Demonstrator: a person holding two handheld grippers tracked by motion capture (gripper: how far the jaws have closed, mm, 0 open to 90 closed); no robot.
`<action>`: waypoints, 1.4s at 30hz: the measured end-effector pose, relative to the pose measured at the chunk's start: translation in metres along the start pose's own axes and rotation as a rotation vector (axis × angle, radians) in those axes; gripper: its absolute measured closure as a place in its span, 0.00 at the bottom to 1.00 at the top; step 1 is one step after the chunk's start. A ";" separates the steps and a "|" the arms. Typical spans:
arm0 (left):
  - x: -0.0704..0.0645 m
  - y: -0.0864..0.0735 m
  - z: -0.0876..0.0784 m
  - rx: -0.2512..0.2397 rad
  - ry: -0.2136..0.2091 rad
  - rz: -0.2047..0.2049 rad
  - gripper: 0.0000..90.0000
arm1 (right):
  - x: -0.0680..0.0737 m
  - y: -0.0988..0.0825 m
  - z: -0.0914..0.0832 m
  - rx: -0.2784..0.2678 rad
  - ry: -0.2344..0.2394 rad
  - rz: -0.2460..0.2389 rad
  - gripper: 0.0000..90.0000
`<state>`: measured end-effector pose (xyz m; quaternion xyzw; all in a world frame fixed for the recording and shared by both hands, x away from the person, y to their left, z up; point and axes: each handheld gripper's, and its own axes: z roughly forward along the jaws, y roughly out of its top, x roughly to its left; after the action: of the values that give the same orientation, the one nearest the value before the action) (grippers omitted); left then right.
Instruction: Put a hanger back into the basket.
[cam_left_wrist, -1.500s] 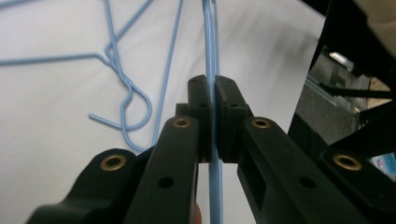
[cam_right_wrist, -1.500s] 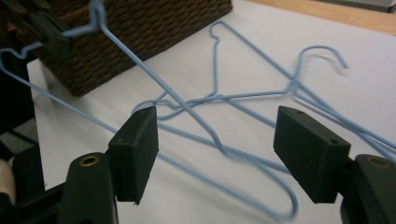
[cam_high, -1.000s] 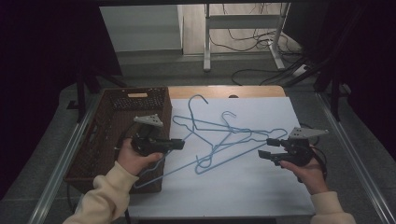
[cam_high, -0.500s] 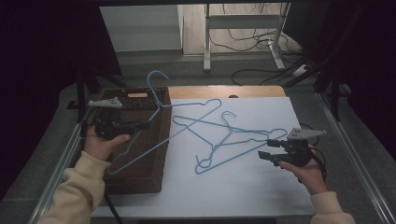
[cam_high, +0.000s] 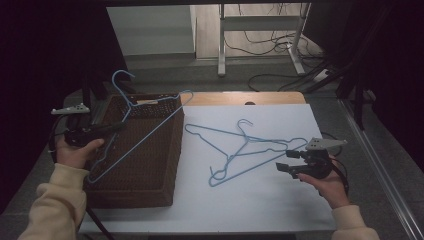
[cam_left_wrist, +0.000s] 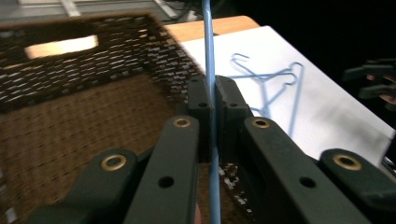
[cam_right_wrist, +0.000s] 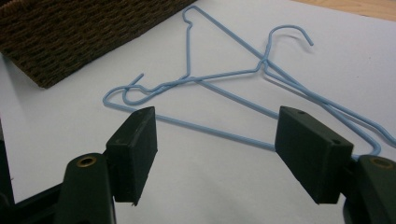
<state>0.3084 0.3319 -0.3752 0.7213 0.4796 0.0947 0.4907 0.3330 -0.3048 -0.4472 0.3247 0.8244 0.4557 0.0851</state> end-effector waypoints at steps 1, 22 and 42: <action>0.004 -0.002 0.000 0.002 0.013 -0.007 0.97 | 0.000 0.000 0.001 0.006 -0.002 0.001 0.33; 0.062 -0.036 0.016 0.074 0.078 -0.123 0.97 | -0.001 -0.003 0.006 0.036 -0.006 -0.003 0.32; 0.066 -0.043 0.042 0.221 0.278 -0.076 0.53 | -0.001 -0.004 0.007 0.044 -0.002 -0.004 0.32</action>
<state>0.3424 0.3600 -0.4527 0.7321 0.5771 0.1218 0.3408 0.3351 -0.3024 -0.4547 0.3252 0.8348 0.4369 0.0800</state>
